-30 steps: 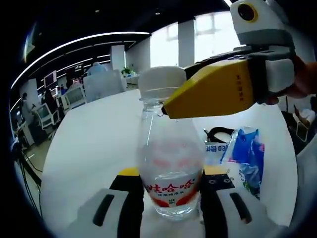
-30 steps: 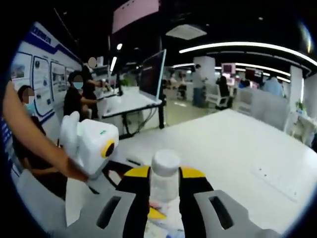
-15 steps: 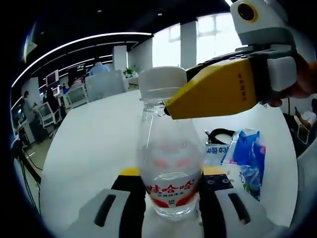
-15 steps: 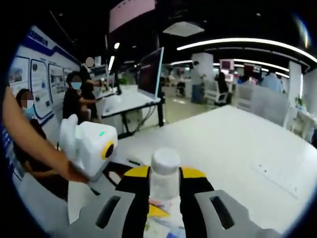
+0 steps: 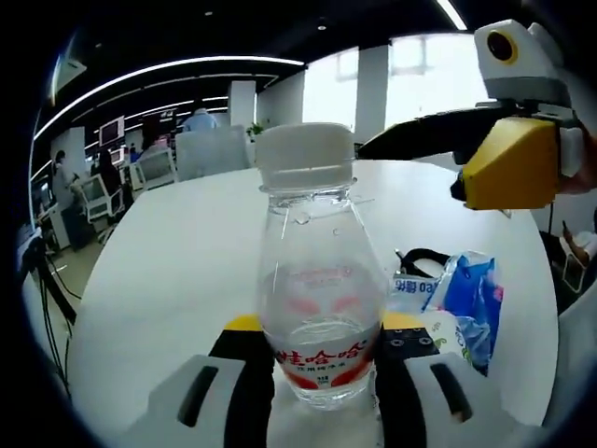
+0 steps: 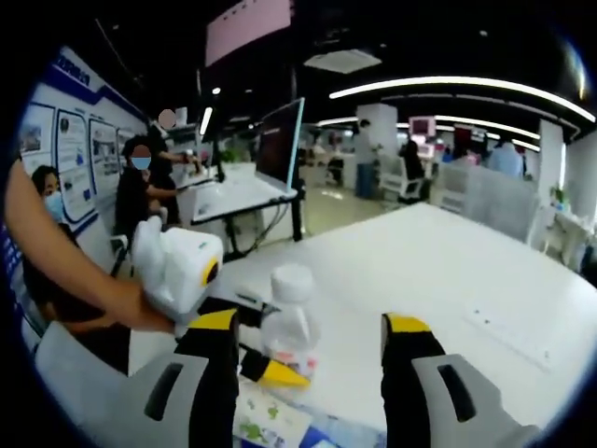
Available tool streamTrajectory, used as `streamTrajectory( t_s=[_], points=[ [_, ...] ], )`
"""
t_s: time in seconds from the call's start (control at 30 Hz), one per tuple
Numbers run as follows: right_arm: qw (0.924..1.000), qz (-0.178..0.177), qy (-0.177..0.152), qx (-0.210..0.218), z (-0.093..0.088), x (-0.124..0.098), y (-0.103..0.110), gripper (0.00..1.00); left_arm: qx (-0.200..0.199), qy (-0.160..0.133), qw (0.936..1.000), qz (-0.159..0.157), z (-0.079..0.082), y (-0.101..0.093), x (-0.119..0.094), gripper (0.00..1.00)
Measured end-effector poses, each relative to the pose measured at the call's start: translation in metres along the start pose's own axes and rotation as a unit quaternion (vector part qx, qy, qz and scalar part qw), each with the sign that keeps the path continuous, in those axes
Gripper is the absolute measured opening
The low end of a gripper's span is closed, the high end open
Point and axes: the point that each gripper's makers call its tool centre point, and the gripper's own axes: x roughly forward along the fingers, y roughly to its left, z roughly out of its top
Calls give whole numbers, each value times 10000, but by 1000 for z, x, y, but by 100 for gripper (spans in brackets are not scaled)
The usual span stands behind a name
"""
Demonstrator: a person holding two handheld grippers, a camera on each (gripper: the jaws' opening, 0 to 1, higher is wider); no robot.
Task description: Arrange the tabletop items into an orderly group along one side of the table until the central work area is clear of visible clutter.
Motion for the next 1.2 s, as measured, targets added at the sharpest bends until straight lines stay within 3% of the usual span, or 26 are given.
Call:
streamTrajectory(
  t_s=[0.3,0.53,1.07,1.2],
  points=[
    [9998,-183,88,-42,-14,-19,-5,69,-105,-35,9999,116,-1,2,-1,40],
    [9998,-136,157,-66,-27,-39,1,74,96,19,9998,186,-1,1,-2,39],
    [9997,-125,211,-77,-35,-57,8,80,149,-20,9991,404,7,15,-18,39],
    [9998,-81,152,-23,-36,-60,13,85,174,-43,9989,439,12,16,-22,39]
  ],
)
